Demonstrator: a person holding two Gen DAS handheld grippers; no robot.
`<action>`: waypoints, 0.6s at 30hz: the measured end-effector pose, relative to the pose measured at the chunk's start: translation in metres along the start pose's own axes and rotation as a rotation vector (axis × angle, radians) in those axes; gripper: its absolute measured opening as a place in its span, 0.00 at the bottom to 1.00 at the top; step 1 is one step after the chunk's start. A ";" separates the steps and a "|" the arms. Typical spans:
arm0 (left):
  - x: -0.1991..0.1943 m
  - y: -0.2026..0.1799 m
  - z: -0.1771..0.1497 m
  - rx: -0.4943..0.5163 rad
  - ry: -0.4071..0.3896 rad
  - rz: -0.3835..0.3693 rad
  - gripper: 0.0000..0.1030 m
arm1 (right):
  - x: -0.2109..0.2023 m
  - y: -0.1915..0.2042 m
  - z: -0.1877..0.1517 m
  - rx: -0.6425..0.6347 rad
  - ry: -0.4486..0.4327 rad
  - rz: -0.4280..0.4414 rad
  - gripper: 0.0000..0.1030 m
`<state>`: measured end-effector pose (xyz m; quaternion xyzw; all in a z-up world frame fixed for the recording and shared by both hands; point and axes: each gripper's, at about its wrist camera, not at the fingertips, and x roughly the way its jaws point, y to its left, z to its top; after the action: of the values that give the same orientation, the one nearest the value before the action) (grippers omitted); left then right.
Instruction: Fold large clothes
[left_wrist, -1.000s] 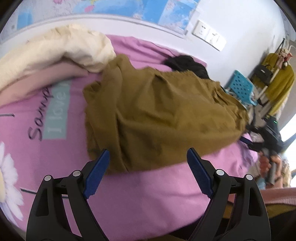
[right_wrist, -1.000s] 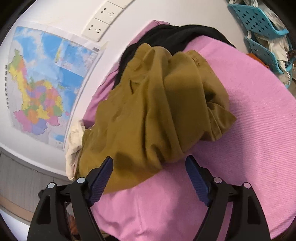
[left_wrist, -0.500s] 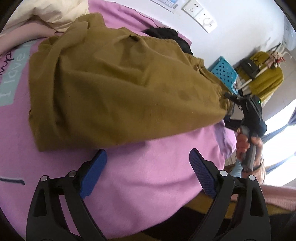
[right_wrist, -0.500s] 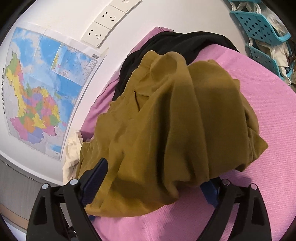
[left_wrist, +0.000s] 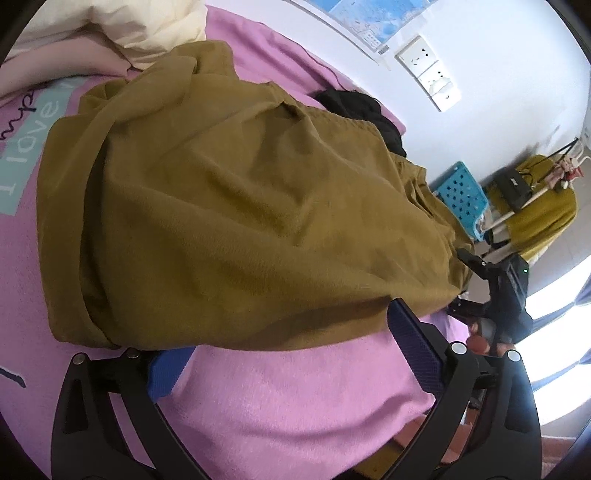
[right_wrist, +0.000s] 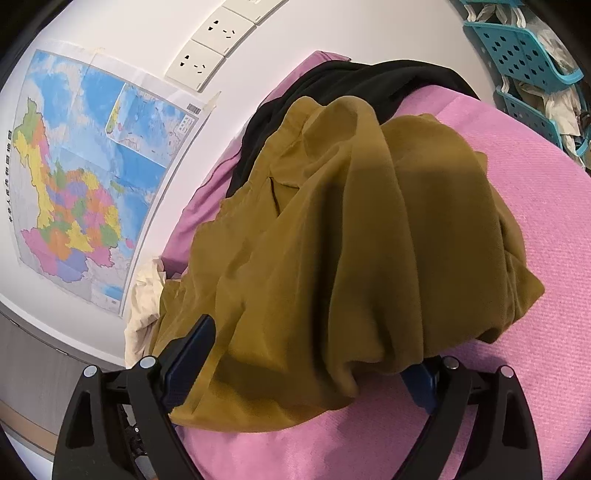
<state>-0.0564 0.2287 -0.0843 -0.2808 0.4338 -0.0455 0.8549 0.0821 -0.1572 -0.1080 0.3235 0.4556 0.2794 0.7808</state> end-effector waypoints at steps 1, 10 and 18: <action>0.001 -0.001 0.000 0.003 -0.003 0.008 0.95 | 0.001 0.001 0.000 -0.006 0.000 -0.005 0.87; 0.001 0.003 0.004 -0.013 -0.026 0.013 0.95 | 0.009 0.007 0.002 -0.013 -0.038 -0.030 0.87; 0.003 0.004 0.005 -0.033 -0.037 0.009 0.95 | 0.017 0.012 0.005 -0.039 -0.063 -0.049 0.83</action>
<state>-0.0515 0.2337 -0.0859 -0.2939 0.4196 -0.0293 0.8583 0.0919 -0.1389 -0.1060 0.3056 0.4328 0.2588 0.8077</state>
